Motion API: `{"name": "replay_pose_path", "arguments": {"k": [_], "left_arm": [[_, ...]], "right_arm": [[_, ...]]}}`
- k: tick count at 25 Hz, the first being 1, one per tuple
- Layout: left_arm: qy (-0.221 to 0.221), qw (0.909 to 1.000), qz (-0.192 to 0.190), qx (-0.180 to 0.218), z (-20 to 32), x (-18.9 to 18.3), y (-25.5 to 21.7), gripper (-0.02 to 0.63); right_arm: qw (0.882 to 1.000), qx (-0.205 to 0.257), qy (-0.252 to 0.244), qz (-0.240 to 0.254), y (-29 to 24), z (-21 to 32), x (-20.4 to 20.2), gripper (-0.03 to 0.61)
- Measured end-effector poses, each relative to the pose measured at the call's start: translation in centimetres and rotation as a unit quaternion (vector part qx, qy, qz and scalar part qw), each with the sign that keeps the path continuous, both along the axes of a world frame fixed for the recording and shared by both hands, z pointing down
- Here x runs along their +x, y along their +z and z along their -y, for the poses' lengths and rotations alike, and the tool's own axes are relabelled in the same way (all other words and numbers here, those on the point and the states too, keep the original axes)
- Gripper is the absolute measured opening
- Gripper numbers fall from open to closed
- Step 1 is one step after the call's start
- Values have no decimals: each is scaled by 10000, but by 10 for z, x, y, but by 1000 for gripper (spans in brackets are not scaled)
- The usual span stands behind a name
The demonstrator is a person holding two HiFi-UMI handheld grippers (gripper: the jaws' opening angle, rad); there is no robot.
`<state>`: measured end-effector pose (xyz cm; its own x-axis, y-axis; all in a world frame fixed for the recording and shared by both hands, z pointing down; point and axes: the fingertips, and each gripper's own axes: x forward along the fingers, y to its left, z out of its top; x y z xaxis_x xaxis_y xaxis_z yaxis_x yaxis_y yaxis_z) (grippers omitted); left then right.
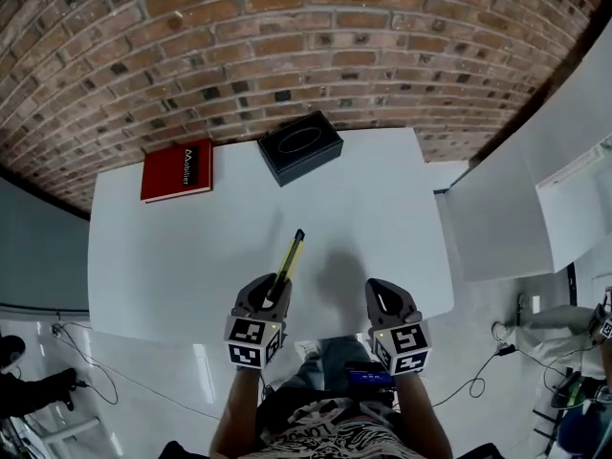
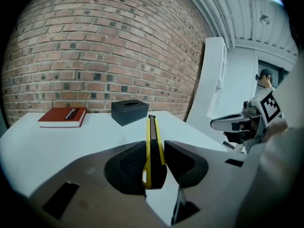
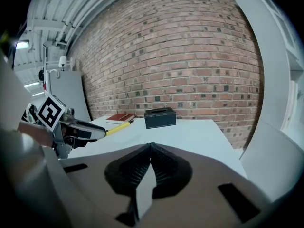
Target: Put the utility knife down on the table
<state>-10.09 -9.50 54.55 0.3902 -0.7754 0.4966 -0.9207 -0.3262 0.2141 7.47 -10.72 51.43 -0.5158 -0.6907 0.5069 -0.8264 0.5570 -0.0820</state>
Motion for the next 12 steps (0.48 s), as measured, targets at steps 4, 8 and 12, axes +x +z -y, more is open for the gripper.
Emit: {"name": "replay_pose_path", "arguments": {"k": [4,8,12], "left_arm": [[17,9999,32,-122,1,2,14,124],[14,9997,65,-250,1,3,26,124],[18,9994,30,-347,2,4,36,124]], "right_arm": [[9995,-40,-116,-284,12,0,3,0],[9988,-152,-178,-435,27,0,7,0],[9977,-234,-270,-570,37,0,4,0]]}}
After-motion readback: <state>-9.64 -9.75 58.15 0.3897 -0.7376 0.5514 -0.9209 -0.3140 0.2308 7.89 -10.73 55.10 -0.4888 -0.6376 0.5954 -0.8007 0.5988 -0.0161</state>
